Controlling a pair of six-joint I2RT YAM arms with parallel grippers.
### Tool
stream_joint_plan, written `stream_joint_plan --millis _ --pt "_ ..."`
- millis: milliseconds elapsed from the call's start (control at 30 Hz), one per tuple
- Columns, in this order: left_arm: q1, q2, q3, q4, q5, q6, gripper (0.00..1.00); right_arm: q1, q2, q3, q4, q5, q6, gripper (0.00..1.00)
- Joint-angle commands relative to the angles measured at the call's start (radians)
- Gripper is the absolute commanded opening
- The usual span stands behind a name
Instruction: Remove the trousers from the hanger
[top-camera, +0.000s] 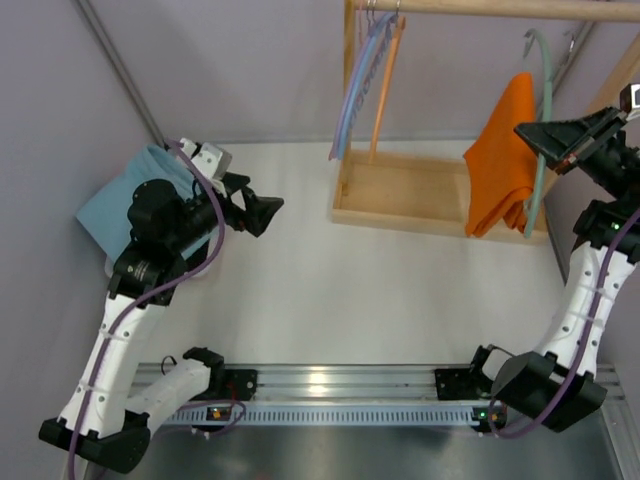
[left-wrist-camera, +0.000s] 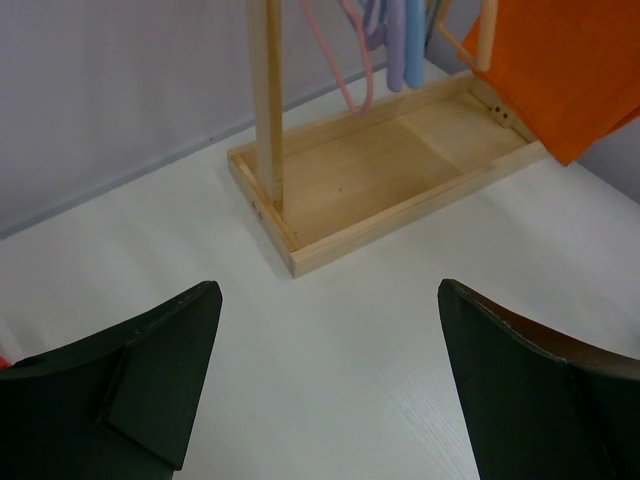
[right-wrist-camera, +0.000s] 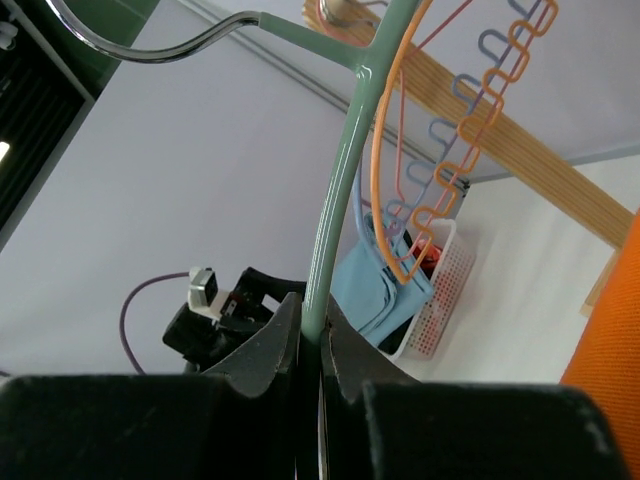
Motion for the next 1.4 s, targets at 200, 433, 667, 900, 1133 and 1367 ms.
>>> stream_joint_plan --millis 200,433,667,900,1133,1367 --pt "-0.259 -0.002 -0.011 0.232 -0.036 0.191 0.96 0.011 -0.296 -0.132 -0.105 0.156 -0.11 0.0" --pt "-0.69 0.104 -0.069 0.515 -0.514 0.421 0.91 0.011 -0.418 -0.144 -0.38 0.227 -0.188 0.0" --pt "-1.082 0.307 -0.134 0.819 -0.745 0.503 0.89 0.011 -0.451 -0.092 -0.604 0.31 -0.227 0.0" --pt "-1.127 0.497 -0.091 1.003 -0.705 0.36 0.81 0.012 -0.471 -0.08 -0.678 0.31 -0.231 0.0" --pt "-1.142 0.592 -0.06 1.157 -0.679 0.373 0.72 0.012 -0.48 -0.058 -0.696 0.311 -0.21 0.0" --pt "-1.142 0.649 -0.036 1.249 -0.66 0.419 0.66 0.012 -0.492 -0.046 -0.705 0.314 -0.193 0.0"
